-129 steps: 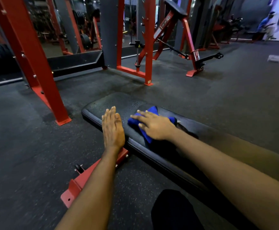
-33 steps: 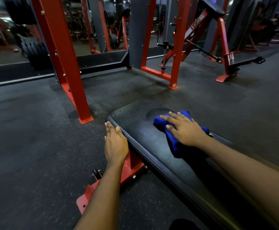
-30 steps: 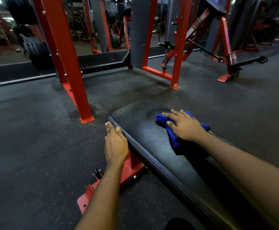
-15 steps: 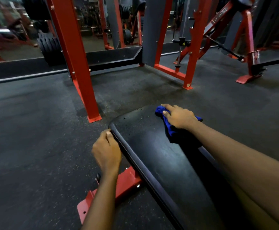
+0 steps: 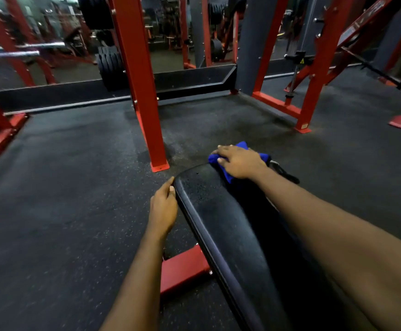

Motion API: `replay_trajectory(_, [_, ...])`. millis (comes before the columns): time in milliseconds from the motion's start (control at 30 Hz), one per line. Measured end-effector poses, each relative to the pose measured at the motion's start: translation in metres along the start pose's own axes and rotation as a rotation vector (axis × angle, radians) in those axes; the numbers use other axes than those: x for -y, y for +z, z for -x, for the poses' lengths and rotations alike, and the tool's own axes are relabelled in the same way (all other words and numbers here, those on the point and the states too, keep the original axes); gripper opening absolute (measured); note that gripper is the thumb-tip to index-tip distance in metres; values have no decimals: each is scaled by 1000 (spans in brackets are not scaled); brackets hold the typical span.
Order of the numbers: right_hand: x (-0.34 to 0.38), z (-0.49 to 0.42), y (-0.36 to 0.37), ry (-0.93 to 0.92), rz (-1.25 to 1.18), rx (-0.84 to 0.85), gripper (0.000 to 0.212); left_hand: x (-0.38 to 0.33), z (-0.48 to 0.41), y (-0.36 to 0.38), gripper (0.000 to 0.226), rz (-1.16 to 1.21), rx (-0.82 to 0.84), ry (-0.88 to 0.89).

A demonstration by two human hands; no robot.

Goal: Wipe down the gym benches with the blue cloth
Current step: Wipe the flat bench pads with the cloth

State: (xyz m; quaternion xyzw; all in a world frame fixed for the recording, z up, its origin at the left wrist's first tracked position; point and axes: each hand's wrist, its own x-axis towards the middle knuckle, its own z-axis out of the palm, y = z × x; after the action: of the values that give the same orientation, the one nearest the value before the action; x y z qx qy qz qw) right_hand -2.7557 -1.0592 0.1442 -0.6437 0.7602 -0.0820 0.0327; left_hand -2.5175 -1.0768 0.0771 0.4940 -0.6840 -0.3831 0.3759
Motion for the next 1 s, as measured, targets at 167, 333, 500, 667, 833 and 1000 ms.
replay_trajectory(167, [39, 55, 11, -125, -7, 46, 47, 1, 6, -18, 44, -126, 112, 61])
replay_trajectory(333, [48, 86, 15, -30, -7, -21, 46, 2, 15, -40, 39, -2, 86, 135])
replay_trajectory(500, [70, 22, 14, 122, -13, -20, 44, 13, 28, -58, 38, 46, 77, 151])
replay_trajectory(667, [105, 18, 18, 30, 3, -10, 41, 12, 27, -65, 37, 90, -52, 163])
replay_trajectory(833, [111, 76, 12, -126, -263, 97, 47, -29, 28, -50, 29, 113, -339, 181])
replay_trajectory(1000, [14, 100, -29, 452, -506, -380, 34, -91, 51, -1, 31, -270, -314, 10])
